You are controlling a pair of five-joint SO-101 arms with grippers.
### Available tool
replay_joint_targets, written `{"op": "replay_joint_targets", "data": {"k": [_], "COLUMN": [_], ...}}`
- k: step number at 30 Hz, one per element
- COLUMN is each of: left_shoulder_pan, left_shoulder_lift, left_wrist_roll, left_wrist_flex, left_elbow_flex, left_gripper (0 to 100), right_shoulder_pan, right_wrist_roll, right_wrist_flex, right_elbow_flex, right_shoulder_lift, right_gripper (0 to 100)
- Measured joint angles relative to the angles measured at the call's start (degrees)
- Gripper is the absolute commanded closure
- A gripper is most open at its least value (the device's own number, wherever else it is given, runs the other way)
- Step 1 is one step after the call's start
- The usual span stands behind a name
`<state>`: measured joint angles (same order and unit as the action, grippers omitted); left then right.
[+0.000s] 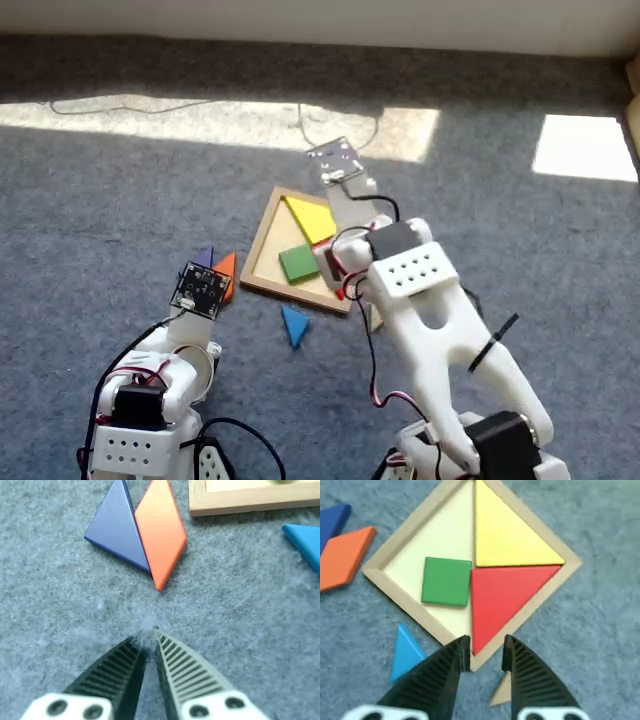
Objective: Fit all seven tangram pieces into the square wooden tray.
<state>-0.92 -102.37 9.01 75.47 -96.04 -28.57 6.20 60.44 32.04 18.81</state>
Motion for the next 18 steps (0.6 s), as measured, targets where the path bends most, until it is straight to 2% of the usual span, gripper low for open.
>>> {"op": "replay_joint_targets", "data": {"k": [4,10,18], "left_shoulder_pan": [0.0,0.0,0.0], "left_shoulder_lift": [0.0,0.0,0.0], "left_wrist_roll": [0.0,0.0,0.0], "left_wrist_flex": [0.0,0.0,0.0], "left_elbow_flex": [0.0,0.0,0.0], "left_gripper": [99,99,99], "right_shoulder_pan": [2.02,3.69,3.96], "right_wrist_roll": [-2.99,-19.34,-38.77], "right_wrist_flex": [3.34,3.25,-5.8], "right_elbow_flex": [0.0,1.85,11.87], "right_shoulder_lift": [0.53,0.62,0.62], "right_gripper": [83.4,83.2,83.1]}}
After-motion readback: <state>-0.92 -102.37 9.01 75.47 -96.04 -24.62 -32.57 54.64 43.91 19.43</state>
